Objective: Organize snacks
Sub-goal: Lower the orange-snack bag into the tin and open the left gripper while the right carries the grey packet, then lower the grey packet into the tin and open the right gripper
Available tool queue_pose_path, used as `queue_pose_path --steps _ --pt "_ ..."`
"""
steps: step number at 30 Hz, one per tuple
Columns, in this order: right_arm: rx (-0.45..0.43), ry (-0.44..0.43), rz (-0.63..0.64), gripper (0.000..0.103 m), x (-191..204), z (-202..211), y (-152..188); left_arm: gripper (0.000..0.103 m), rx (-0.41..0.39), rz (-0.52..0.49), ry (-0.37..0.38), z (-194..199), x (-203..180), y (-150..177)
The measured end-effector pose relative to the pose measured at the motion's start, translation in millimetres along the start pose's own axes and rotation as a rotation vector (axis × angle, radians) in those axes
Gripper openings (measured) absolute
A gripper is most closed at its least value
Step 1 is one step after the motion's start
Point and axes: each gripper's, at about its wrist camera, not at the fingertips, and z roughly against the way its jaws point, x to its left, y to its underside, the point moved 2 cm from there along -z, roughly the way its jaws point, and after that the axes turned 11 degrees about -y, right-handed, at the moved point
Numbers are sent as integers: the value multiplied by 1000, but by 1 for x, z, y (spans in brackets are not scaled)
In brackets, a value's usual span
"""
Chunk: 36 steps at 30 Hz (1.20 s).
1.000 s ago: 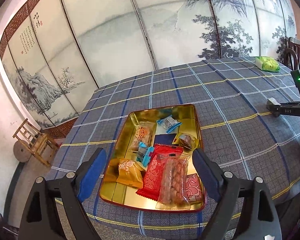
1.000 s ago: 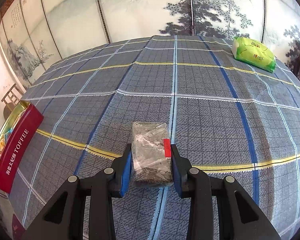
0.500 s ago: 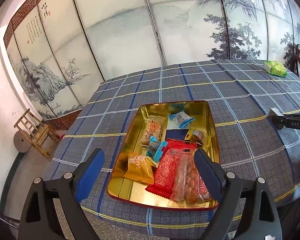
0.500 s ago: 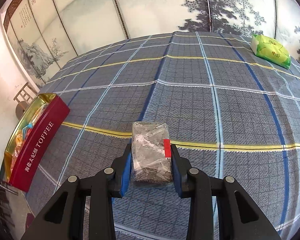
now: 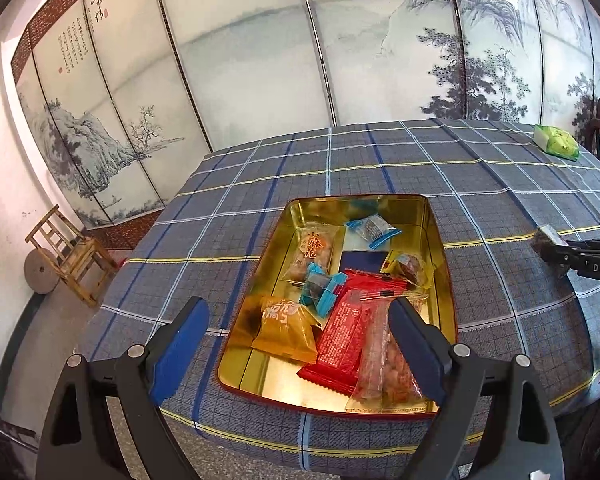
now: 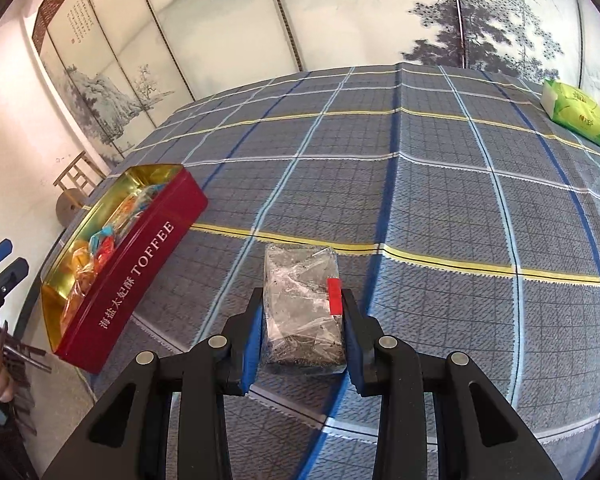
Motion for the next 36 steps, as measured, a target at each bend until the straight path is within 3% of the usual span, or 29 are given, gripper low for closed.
queue_pose_path --steps 20,36 --pt "-1 -125 171 36 106 -8 -32 90 31 76 -38 -18 34 13" --pt "83 -236 227 36 177 -75 -60 90 42 104 -63 -26 57 20"
